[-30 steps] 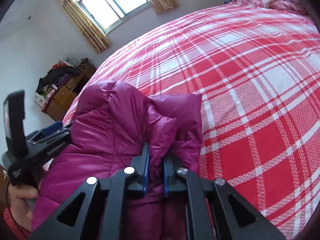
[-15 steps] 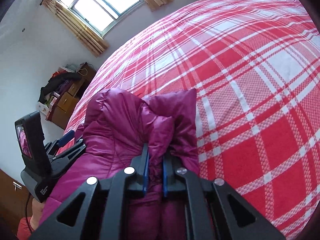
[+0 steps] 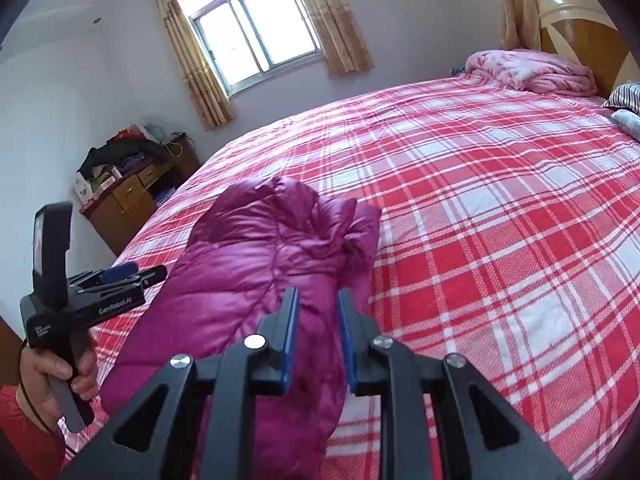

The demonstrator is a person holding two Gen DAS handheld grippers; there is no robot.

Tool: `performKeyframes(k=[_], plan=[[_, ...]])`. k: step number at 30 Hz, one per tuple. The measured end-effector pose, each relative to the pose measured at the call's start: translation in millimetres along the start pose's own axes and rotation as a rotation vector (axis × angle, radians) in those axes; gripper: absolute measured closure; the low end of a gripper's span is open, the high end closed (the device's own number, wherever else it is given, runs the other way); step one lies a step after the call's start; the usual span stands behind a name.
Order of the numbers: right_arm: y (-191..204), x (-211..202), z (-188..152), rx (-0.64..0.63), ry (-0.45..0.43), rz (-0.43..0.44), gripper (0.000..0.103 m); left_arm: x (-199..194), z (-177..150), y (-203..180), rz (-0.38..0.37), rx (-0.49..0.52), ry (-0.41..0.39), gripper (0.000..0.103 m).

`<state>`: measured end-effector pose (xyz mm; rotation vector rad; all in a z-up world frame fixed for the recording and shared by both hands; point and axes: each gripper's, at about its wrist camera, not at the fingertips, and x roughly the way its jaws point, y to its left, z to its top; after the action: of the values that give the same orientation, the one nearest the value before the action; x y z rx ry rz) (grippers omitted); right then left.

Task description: Fold large clothes

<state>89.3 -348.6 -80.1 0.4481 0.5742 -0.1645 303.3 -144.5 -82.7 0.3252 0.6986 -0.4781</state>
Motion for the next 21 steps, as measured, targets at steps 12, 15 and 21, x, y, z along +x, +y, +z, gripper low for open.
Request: performKeyframes(k=[12, 15, 21], plan=[[3.2, 47.5, -38.0, 0.019, 0.210, -0.034, 0.079, 2.7, -48.5, -46.8, 0.037, 0.103, -0.006, 0.042], [0.0, 46.4, -24.1, -0.005, 0.277, -0.016, 0.079, -3.2, -46.1, -47.8, 0.038, 0.157, -0.012, 0.042], [0.5, 26.8, 43.4, -0.114, 0.075, 0.006, 0.079, -11.1, -15.8, 13.1, -0.078, -0.093, -0.018, 0.042]])
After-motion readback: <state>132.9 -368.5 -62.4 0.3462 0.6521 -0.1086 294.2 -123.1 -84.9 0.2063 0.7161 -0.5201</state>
